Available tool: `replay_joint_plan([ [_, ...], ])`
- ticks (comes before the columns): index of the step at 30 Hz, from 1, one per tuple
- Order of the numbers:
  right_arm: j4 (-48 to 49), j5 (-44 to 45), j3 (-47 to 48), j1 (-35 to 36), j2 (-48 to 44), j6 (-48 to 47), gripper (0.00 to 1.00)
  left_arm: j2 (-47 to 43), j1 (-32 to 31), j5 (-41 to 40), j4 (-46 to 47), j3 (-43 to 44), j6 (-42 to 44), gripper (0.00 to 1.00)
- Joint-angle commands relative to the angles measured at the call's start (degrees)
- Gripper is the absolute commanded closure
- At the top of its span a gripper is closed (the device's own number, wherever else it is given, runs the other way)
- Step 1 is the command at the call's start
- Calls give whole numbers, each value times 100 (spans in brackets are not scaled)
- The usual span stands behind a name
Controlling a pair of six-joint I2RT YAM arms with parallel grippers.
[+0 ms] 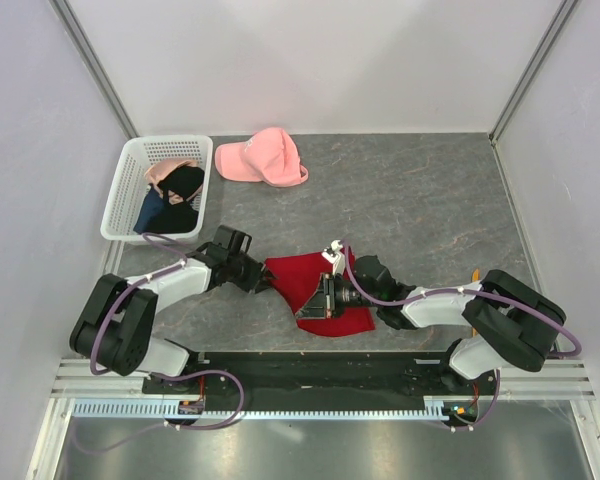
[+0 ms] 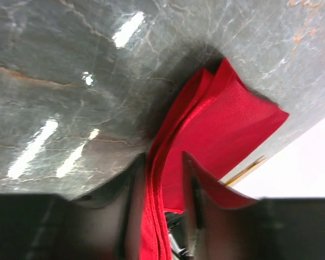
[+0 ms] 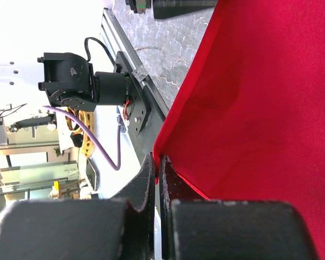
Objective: Fold the napkin into a case and place the utensils inside
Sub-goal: Fold the lower triangle-folded napkin at the center of the board.
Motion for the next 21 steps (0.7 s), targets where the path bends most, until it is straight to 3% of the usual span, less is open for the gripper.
replay_joint_plan([
  [1, 86, -133, 216, 28, -9, -151, 100, -94, 30, -179, 373, 26, 39, 81],
  [4, -274, -169, 295, 37, 79, -353, 100, -252, 21, -418, 232, 44, 426, 95],
  [6, -555, -160, 383, 37, 122, -546, 100, -323, 4, -506, 126, 17, 699, 98],
  [14, -1268, -221, 892, -235, 298, -889, 61, -586, -251, -761, -84, -159, 1287, 98],
  [15, -1477, -265, 1058, -297, 325, -959, 53, -630, -277, -822, -137, -141, 1332, 98],
  [19, -2216, -160, 1621, -622, 597, -1538, 42, -701, -435, -1007, -401, 16, 1499, 98],
  [21, -2480, -90, 2008, -842, 913, -1680, 42, -745, -462, -1077, -471, 43, 1499, 98],
])
